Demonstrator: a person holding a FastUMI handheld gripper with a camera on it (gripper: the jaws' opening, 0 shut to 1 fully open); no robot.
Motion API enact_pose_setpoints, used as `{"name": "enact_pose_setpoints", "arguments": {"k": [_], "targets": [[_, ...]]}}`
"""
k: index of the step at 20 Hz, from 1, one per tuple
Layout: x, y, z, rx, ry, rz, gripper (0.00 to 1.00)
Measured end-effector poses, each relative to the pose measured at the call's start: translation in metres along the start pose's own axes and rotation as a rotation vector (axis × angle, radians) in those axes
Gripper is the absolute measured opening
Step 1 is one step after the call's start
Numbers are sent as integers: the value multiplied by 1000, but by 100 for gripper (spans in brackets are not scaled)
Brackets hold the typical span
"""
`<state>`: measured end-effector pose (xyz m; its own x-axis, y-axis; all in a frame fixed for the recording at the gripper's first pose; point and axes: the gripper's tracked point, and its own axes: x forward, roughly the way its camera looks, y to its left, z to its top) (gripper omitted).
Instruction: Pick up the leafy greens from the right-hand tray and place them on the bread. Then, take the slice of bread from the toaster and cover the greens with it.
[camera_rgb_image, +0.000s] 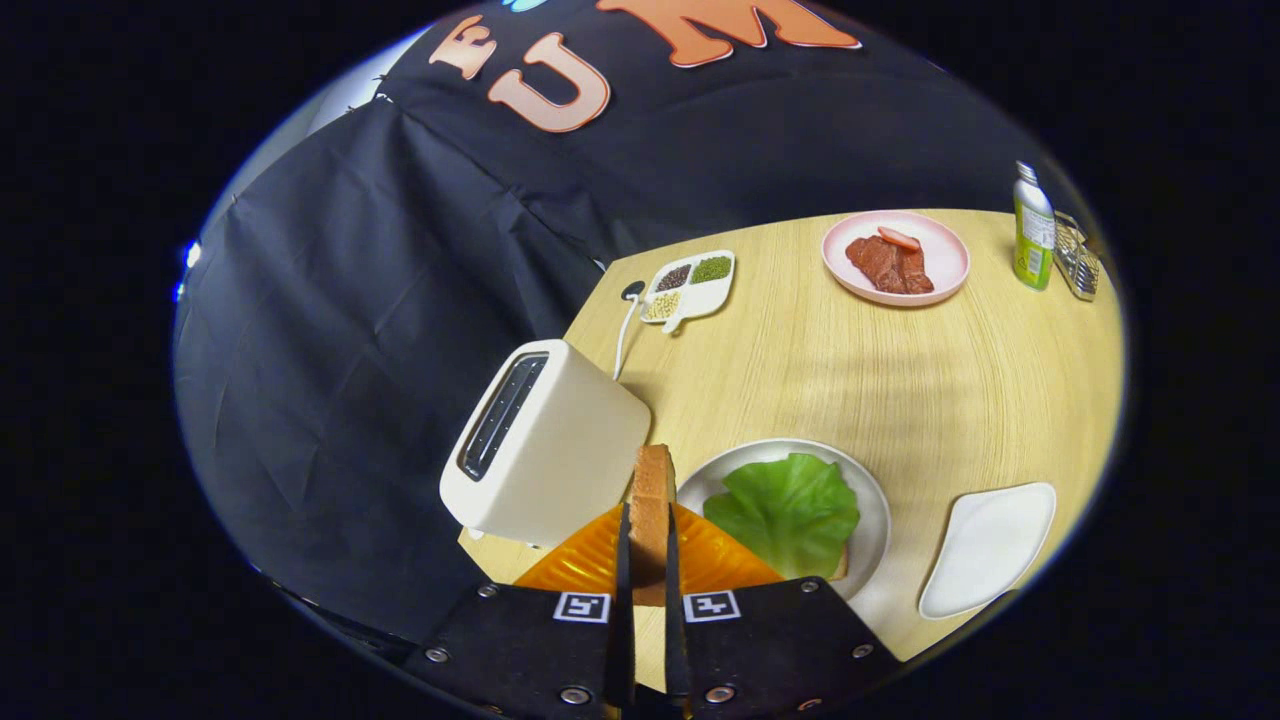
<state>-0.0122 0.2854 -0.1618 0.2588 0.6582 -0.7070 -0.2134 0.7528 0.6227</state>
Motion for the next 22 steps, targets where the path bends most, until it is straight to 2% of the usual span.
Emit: {"name": "enact_pose_setpoints", "arguments": {"k": [6, 9, 14, 16, 19, 20, 22], "targets": [[12, -32, -14, 67, -6, 21, 12], [17, -60, -22, 69, -3, -38, 12], [20, -80, -24, 61, -33, -73, 13], [19, -84, -21, 13, -65, -96, 20], [14, -94, -10, -61, -136, -156, 36], [10, -95, -6, -74, -164, -170, 37], [0, -100, 6, -76, -221, -192, 47]]}}
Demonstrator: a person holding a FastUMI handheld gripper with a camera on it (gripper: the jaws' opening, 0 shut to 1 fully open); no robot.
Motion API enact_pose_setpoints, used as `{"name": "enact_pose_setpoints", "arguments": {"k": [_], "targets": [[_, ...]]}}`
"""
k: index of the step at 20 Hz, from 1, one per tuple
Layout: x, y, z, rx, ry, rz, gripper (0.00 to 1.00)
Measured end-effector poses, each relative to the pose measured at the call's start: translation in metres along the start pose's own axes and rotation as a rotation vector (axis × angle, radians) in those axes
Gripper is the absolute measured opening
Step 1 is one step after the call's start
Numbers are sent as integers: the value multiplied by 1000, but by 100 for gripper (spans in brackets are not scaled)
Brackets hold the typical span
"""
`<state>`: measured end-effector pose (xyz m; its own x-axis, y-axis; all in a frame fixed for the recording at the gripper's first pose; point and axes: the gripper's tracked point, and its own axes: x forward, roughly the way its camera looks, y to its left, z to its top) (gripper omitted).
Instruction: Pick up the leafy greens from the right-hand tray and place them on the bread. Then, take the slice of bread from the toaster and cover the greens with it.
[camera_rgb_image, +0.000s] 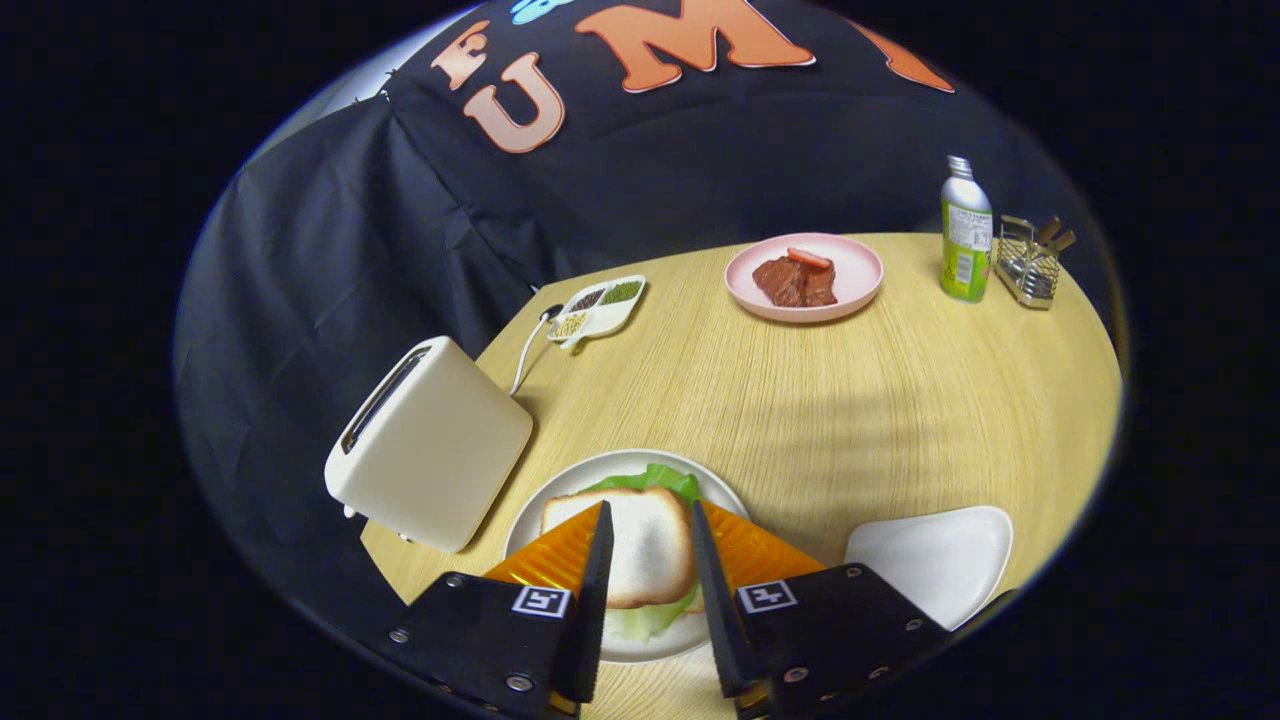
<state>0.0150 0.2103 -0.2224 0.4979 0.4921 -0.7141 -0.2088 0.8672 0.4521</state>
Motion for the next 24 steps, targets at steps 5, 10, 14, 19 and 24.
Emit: {"name": "enact_pose_setpoints", "arguments": {"k": [5, 10, 14, 19, 24], "targets": [[-36, -18, 46, -54, -206, -75, 70], [-92, -33, 93, -138, -422, -186, 86], [-135, -33, 119, -225, -581, -254, 93], [-174, -25, 138, -296, -736, -292, 93], [-195, -13, 141, -331, -810, -304, 93]]}}
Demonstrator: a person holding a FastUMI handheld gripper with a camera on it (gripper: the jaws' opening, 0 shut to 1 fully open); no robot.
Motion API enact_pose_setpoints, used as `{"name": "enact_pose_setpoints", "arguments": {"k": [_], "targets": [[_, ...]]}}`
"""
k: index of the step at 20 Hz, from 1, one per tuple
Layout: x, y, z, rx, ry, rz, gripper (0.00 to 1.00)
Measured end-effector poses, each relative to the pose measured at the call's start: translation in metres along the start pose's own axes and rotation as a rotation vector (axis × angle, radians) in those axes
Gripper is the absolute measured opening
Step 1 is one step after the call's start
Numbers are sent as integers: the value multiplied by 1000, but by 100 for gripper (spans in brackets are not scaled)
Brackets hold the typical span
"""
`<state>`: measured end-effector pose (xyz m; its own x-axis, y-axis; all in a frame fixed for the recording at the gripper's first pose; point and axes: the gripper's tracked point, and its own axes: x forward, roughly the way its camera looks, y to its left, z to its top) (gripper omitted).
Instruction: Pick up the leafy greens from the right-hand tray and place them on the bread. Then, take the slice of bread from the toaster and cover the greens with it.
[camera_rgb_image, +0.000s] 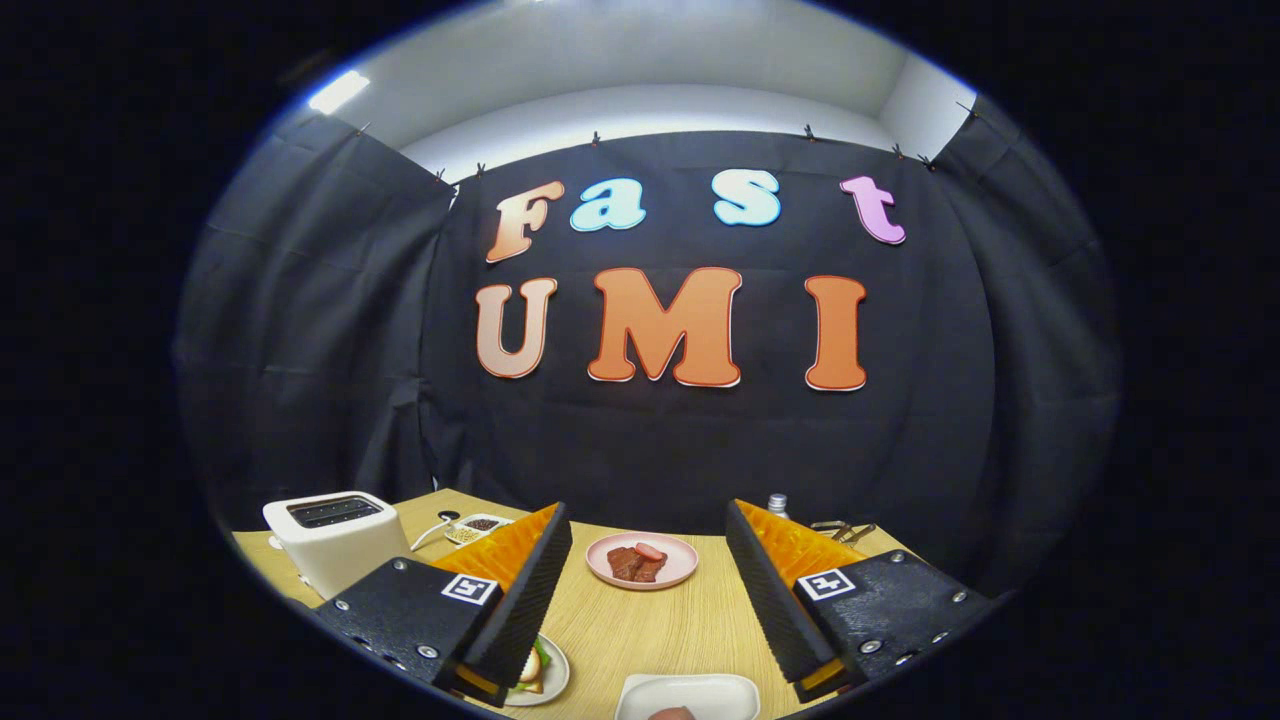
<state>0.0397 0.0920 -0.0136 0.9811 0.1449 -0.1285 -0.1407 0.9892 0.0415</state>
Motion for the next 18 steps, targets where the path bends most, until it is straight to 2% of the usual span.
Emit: {"name": "enact_pose_setpoints", "arguments": {"k": [5, 11, 18], "targets": [[-12, -10, 21, -5, -71, -47, 94], [-25, -15, 36, 44, -121, -59, 93], [-34, -7, 46, -10, -154, -49, 94]]}}
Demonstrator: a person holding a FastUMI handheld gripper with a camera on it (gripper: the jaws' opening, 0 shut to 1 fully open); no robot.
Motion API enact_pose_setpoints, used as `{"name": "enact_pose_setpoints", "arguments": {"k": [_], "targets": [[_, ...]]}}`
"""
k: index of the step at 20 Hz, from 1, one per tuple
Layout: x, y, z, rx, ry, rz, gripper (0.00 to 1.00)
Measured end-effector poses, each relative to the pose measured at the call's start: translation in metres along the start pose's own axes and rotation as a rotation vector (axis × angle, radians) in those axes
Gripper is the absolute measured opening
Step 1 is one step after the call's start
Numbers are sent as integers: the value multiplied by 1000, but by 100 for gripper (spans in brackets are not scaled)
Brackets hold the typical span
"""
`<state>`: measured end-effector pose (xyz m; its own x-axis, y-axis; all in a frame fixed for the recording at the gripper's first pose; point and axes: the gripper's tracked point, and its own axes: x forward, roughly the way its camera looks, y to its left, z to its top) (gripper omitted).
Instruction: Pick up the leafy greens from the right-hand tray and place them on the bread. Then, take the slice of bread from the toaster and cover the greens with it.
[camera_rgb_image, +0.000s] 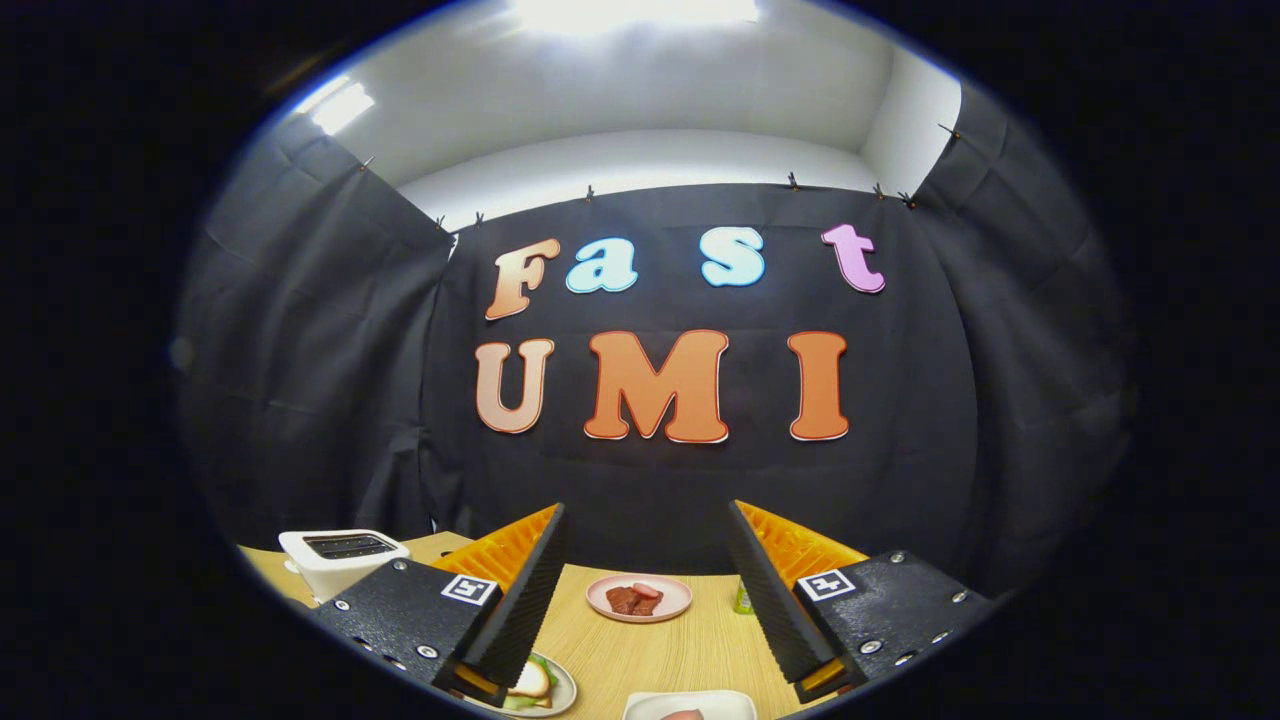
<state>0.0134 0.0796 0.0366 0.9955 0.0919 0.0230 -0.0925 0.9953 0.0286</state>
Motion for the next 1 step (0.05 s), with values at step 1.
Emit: {"name": "enact_pose_setpoints", "arguments": {"k": [1], "targets": [[0, 1, -1, -7, 1, -5, 94]]}}
